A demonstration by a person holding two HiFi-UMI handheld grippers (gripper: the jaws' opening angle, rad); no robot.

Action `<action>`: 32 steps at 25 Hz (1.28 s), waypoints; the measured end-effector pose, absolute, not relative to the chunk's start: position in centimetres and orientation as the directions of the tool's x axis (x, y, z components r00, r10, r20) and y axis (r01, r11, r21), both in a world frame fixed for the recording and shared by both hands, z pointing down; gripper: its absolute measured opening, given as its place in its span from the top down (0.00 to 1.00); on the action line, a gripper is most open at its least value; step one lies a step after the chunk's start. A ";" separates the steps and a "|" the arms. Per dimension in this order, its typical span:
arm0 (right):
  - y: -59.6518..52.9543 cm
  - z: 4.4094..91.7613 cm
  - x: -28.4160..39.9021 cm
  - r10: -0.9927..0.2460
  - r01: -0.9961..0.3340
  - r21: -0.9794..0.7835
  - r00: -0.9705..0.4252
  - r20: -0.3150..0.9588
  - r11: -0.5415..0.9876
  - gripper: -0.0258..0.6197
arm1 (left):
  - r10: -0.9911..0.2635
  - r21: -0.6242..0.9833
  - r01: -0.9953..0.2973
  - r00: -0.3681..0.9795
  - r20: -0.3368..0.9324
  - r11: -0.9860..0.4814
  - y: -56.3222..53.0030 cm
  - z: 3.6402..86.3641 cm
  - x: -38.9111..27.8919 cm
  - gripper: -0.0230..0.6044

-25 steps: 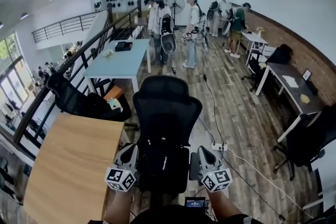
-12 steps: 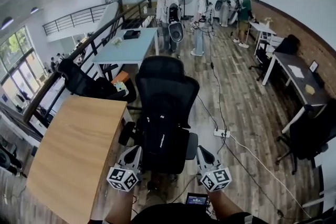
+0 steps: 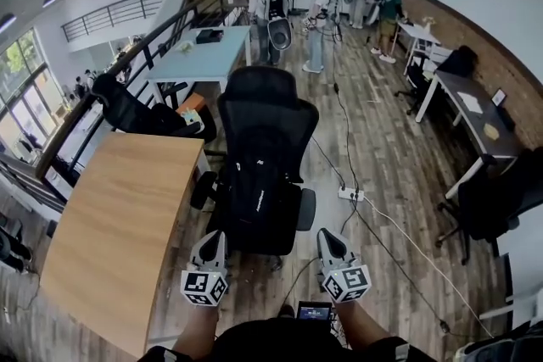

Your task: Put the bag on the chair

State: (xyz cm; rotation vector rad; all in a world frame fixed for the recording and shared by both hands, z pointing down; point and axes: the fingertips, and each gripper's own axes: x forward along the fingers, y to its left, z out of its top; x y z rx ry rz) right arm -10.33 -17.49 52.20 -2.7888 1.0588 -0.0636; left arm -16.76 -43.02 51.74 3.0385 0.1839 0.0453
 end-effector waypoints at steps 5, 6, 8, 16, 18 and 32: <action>-19.9 52.6 -13.6 -0.653 -0.642 -0.171 0.757 0.014 -0.747 0.94 | 0.128 0.115 0.122 0.991 0.043 -0.986 -45.1 52.4 -19.7 0.96; -20.5 52.6 -14.5 -0.661 -0.649 -0.171 0.750 0.017 -0.741 0.94 | 0.130 0.120 0.124 0.991 0.042 -0.985 -45.5 52.5 -20.4 0.96; -21.5 52.5 -16.3 -0.678 -0.666 -0.167 0.734 0.026 -0.727 0.94 | 0.137 0.138 0.129 0.990 0.045 -0.982 -46.2 52.9 -21.8 0.96; -22.7 53.4 -20.8 -0.637 -0.626 -0.128 0.768 0.073 -0.769 0.94 | 0.150 0.116 0.138 0.983 0.103 -0.984 -47.9 54.9 -26.1 0.96; -22.2 53.9 -21.3 -0.637 -0.624 -0.142 0.766 0.080 -0.768 0.94 | 0.161 0.114 0.149 0.982 0.103 -0.982 -47.2 54.6 -26.8 0.96; -13.1 55.8 -23.2 -0.656 -0.647 -0.108 0.748 0.101 -0.755 0.94 | 0.130 0.078 0.121 0.984 0.120 -0.989 -39.2 54.8 -29.7 0.96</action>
